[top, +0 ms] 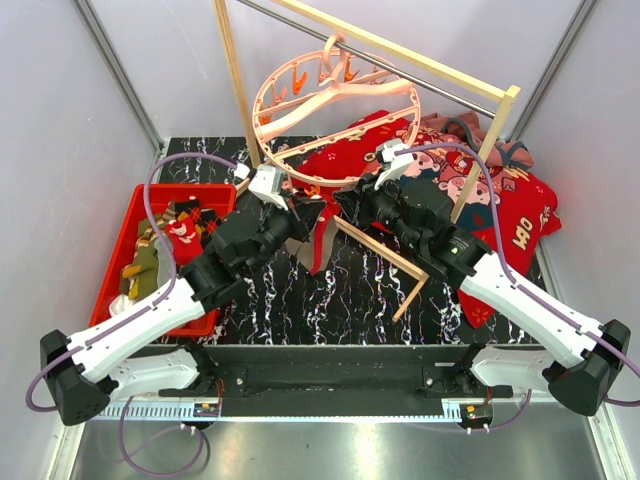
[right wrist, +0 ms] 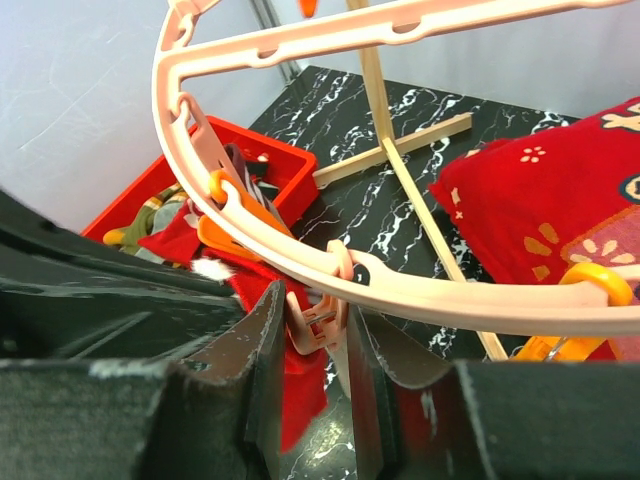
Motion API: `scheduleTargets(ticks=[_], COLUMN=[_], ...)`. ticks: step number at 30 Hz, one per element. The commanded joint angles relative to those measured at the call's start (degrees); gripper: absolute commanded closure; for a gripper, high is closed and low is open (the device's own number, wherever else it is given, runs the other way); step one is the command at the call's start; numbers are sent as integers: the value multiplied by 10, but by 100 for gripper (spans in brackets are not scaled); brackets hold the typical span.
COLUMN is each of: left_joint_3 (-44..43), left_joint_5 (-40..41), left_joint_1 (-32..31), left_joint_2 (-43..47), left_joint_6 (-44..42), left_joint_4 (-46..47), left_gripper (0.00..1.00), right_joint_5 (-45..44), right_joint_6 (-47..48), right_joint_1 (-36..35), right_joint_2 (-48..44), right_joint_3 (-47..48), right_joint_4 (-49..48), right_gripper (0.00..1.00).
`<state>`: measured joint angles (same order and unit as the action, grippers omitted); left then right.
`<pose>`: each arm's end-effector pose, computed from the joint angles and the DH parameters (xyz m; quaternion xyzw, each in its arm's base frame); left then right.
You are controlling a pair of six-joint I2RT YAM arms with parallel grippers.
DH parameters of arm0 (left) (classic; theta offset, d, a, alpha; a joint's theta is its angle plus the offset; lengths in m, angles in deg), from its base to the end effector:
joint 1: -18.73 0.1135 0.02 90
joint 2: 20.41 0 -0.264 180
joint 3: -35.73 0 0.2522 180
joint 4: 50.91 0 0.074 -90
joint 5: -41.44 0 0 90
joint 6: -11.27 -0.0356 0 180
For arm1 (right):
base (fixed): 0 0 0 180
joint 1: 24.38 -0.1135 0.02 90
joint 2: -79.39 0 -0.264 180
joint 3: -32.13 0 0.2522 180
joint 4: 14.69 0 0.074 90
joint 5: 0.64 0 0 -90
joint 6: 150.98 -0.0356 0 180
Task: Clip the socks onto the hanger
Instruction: Clamp the sock onto the hanger.
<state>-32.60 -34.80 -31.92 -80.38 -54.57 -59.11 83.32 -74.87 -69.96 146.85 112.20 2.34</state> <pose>0.1625 -0.1848 0.3790 0.0781 0.7018 -0.3598 0.6098 0.1944 0.1931 0.4040 -0.1657 0.7148 0.3029 0.6082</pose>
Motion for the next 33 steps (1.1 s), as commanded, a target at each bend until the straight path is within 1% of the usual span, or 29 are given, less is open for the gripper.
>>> scheduleTargets(ticks=[1, 6, 8, 9, 10, 13, 14, 16, 17, 20, 23, 27, 33], left_joint_3=[9, 10, 8, 7, 7, 5, 6, 5, 6, 7, 9, 7, 10], left_joint_5=[1, -8, -14, -16, -16, -16, -15, -14, -13, -4, 5, 31, 70], left_joint_1=[-4, -5, -8, -6, -8, -8, -9, -9, -9, -9, -9, -9, -8], left_joint_2=[22, 9, -2, -6, -10, -15, -16, -16, -15, -15, -15, -12, 2], left_joint_6=[-19, -28, -26, -26, -25, -28, -28, -31, -31, -33, -34, -44, -55], left_joint_4=[59, 73, 75, 77, 78, 80, 80, 80, 80, 77, 74, 62, 41], left_gripper=[100, 100, 100, 100, 100, 100, 100, 99, 98, 95, 87, 78, 75], right_joint_5=[-23, -6, 2, 3, 8, 15, 16, 17, 17, 20, 18, 5, -42], right_joint_6=[9, 4, 1, -1, -3, -8, -8, -10, -9, -10, -6, 17, 57], right_joint_1=[3, 3, 2, 3, 3, 3, 3, 2, 4, 3, 3, 3, 3], right_joint_2=[-4, -2, -2, -4, -3, -7, -8, -11, -13, -25, -49, -84, -137], right_joint_3=[-2, 4, 6, 8, 8, 9, 10, 10, 10, 8, 2, -4, -35], right_joint_4=[0, 1, 0, -1, -1, -4, -5, -5, -5, -4, 6, 32, 57], right_gripper=[100, 100, 93, 88, 78, 57, 47, 37, 30, 19, 13, 12, 12])
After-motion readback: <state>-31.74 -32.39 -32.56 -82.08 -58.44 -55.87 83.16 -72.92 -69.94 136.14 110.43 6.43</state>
